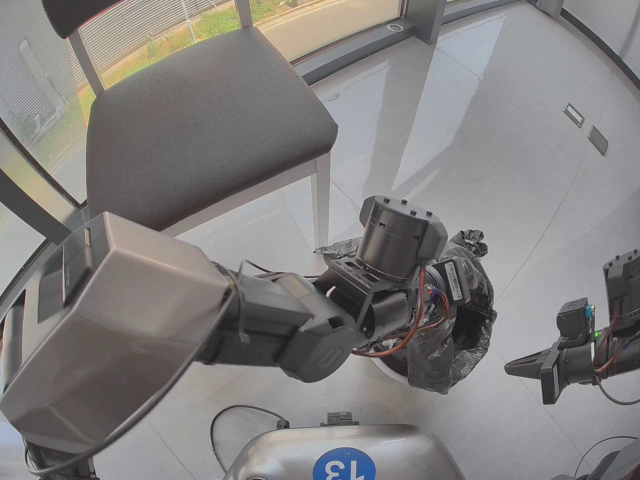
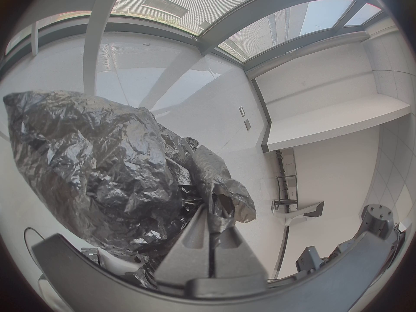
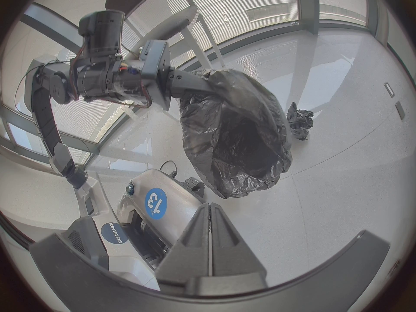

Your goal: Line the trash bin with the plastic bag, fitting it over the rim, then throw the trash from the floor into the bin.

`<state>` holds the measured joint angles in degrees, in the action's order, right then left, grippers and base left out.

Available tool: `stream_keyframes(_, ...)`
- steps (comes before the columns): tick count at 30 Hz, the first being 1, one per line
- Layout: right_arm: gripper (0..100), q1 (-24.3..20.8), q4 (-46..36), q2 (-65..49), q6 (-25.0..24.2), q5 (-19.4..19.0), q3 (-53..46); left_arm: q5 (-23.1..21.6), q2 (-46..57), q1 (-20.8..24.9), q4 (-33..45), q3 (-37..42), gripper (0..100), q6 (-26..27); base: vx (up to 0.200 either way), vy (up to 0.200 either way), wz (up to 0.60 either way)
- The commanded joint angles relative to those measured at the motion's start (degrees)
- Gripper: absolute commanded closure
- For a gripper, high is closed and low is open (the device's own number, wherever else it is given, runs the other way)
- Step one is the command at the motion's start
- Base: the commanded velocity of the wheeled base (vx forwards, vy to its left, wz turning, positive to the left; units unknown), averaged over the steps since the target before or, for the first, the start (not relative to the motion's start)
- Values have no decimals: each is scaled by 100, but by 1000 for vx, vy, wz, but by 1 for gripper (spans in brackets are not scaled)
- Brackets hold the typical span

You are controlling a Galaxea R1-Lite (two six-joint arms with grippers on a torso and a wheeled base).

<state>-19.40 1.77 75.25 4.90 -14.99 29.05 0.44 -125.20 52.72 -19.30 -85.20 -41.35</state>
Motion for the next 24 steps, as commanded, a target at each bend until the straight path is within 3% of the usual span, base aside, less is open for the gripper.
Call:
stream_keyframes(1,100,6,61,420,143,-12,101,-26,-304,45,-92,-172,100,4,0,0,0)
stream_keyframes(6,100,-73,263,649,204,-47,321,-53,-637,54,-57,-603,100,-5,0,0,0)
stream_keyframes(14,100,-653,263,842,152,-47,751,-53,-866,10,-48,-858,100,-180,0,0,0)
stream_keyframes(24,100,-425,254,956,143,-39,681,9,-725,-113,-13,-805,100,-110,0,0,0)
